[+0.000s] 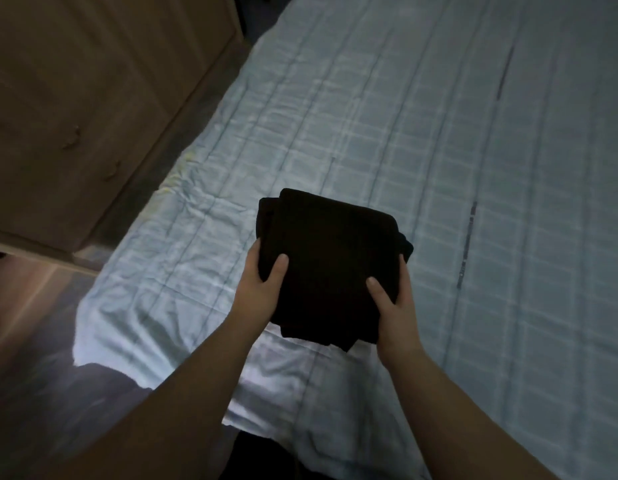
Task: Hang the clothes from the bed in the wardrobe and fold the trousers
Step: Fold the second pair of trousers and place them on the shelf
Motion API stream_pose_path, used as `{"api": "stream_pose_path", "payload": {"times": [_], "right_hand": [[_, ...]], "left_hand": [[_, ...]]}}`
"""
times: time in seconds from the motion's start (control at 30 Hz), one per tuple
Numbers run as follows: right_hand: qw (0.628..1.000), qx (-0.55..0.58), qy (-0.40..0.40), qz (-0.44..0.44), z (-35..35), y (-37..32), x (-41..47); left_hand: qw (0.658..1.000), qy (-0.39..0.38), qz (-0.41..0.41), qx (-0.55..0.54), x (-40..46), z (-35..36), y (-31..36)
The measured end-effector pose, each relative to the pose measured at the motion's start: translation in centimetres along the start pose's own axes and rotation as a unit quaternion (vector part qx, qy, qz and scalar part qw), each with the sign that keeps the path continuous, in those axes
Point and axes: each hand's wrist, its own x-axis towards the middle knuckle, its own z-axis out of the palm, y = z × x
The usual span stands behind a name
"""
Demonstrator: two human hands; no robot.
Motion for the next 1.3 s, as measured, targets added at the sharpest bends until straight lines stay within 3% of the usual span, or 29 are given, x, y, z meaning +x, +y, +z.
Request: {"api": "stream_pose_path", "payload": {"times": [0.27,0.47,0.6,0.93,1.1,1.3], "right_hand": [[0.973,-0.060,-0.152,-0.160,14.9,-14.4,-7.6],[0.928,-0.097,-0.265,-0.244,26.7,-18.6,-17.5],[0.888,-0.115,-0.338,-0.290,35.6,-17.6,-24.9],[0.828,-0.103,-0.477,-0.276,56.7,-8.8,-43.3],[0.827,-0.101,-0.479,-0.275,62.9,-7.7,-46.1],[0.834,-0.118,-0.457,-0.284,70.0,-6.3,-43.6]], "left_hand": [[0.978,0.179,0.104,-0.033,-8.8,-15.9,13.1],[0.937,0.301,0.165,-0.066,-17.6,-29.7,16.3],[0.905,0.374,0.170,-0.112,-24.2,-39.1,14.8],[0.840,0.519,0.125,-0.092,-37.3,-62.8,7.1],[0.837,0.524,0.129,-0.091,-37.5,-69.5,6.5],[0.848,0.509,0.114,-0.090,-32.0,-75.0,6.2]]}}
